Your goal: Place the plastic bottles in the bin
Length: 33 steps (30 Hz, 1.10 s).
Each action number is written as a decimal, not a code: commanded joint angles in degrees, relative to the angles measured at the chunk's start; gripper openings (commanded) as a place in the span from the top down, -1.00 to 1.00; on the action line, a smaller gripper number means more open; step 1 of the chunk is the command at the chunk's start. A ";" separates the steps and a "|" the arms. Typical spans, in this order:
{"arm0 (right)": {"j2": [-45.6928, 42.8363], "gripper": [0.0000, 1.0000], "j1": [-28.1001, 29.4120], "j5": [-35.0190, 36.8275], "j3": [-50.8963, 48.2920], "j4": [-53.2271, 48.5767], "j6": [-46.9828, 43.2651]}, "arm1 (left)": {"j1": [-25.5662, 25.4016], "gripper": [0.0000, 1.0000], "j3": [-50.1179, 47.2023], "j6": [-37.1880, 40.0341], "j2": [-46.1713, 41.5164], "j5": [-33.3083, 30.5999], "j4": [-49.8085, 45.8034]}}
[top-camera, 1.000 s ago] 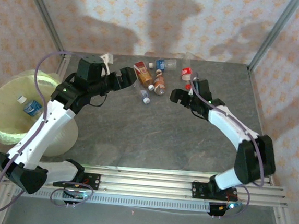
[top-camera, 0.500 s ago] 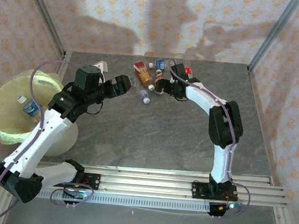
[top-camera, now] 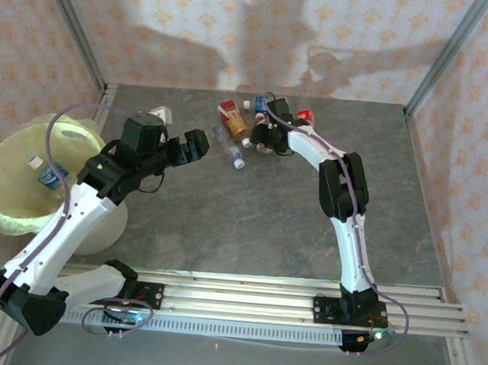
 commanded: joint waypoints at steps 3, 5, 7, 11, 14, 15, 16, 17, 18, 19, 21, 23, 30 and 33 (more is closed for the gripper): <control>-1.17 -0.25 0.24 1.67 -1.54 0.29 1.13 | -0.19 -1.00 -0.65 0.89 -0.38 -1.52 -1.95; -3.54 -0.16 0.27 2.23 -4.89 2.20 0.67 | -0.19 -1.00 -0.76 0.61 -0.37 -1.50 -1.57; -7.14 -0.12 0.12 2.41 -9.60 4.91 0.38 | -0.19 -1.00 -1.12 0.11 -0.37 -1.12 -0.84; -17.22 -0.02 -0.32 0.48 -20.13 8.40 -0.14 | -0.19 -1.00 -1.79 -1.37 0.06 0.10 0.89; -25.98 0.04 -0.35 -2.04 -29.49 10.66 0.16 | -0.18 -1.00 -1.87 -2.11 0.72 1.58 1.59; -29.26 0.05 -0.40 -3.13 -33.12 12.10 0.39 | -0.19 -1.00 -2.04 -2.37 0.85 1.95 1.90; -32.01 0.06 -0.38 -4.08 -36.18 13.25 0.59 | -0.19 -1.00 -2.28 -2.72 0.95 2.23 2.11; -35.12 0.07 -0.40 -5.08 -39.64 14.52 0.76 | -0.19 -1.00 -2.53 -3.16 1.08 2.34 2.40; -38.37 0.08 -0.35 -5.87 -42.93 15.52 0.86 | -0.19 -1.00 -2.94 -3.51 1.20 2.42 2.90; -40.98 0.09 -0.32 -6.47 -45.49 16.15 0.91 | -0.19 -1.00 -3.47 -3.67 1.22 2.77 3.46; -47.05 0.09 -0.16 -7.37 -51.01 17.24 0.56 | -0.24 -1.00 -4.46 -3.60 1.28 4.03 4.97; -52.58 0.09 0.08 -7.37 -55.47 17.75 -0.06 | -0.26 -1.00 -5.15 -3.90 1.38 4.15 5.50; -67.87 0.12 1.64 -10.66 -67.10 22.12 1.33 | -1.24 -1.00 -9.24 -7.20 1.15 5.88 11.86; -71.08 0.12 2.54 -12.06 -69.91 25.48 2.96 | -1.64 -1.00 -9.72 -8.83 2.43 8.31 14.44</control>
